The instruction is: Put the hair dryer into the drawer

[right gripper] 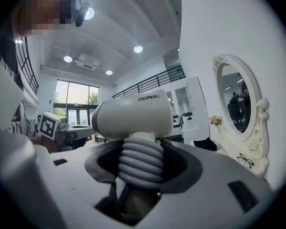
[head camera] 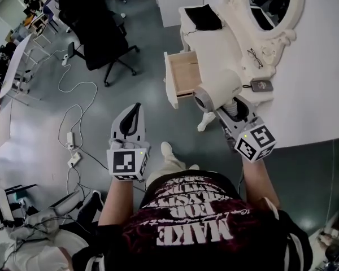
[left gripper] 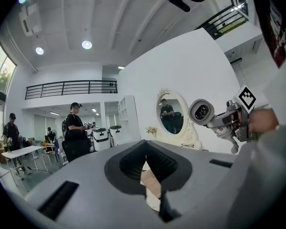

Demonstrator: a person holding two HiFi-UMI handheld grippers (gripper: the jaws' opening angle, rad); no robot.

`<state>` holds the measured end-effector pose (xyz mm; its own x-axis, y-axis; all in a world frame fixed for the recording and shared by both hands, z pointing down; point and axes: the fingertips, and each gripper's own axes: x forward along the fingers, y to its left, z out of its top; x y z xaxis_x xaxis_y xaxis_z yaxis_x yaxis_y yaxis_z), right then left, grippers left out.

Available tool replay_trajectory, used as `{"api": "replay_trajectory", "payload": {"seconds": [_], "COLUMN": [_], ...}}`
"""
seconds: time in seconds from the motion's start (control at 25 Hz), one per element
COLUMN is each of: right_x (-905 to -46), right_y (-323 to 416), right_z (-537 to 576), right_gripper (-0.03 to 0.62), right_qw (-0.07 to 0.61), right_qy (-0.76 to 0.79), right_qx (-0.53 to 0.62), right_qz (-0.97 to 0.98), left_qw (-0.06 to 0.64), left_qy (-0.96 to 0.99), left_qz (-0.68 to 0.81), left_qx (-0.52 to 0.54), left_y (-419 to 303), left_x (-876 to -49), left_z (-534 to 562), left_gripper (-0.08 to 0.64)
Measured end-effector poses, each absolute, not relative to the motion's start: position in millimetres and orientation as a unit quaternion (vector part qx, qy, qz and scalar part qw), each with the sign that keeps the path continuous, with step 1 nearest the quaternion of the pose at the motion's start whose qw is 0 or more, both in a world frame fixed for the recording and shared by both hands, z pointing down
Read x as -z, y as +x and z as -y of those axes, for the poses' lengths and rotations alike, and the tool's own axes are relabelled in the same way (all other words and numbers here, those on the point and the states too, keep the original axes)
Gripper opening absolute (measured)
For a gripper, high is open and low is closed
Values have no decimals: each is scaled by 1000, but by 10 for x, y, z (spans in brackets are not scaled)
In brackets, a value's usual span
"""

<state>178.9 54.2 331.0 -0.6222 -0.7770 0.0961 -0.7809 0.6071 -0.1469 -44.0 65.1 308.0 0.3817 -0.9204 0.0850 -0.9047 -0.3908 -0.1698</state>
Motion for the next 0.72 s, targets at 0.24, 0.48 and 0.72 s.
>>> {"api": "replay_trajectory", "payload": {"seconds": [0.24, 0.48, 0.72], "right_x": [-3242, -3212, -3230], "right_y": [1660, 1518, 1380], "right_z": [-333, -54, 272], "right_gripper": [230, 230, 230], "right_qw": [9, 12, 15], "right_qy": [440, 441, 441], "right_qx": [-85, -84, -90], "right_qz": [894, 894, 893], "left_qw": [41, 39, 28], "left_qy": [-832, -833, -833], "left_qz": [-547, -545, -544], "left_qx": [87, 84, 91], "left_y": [-604, -747, -891], "left_x": [-3121, -3118, -3195], "left_z": [-426, -146, 159], "left_gripper": [5, 5, 5]}}
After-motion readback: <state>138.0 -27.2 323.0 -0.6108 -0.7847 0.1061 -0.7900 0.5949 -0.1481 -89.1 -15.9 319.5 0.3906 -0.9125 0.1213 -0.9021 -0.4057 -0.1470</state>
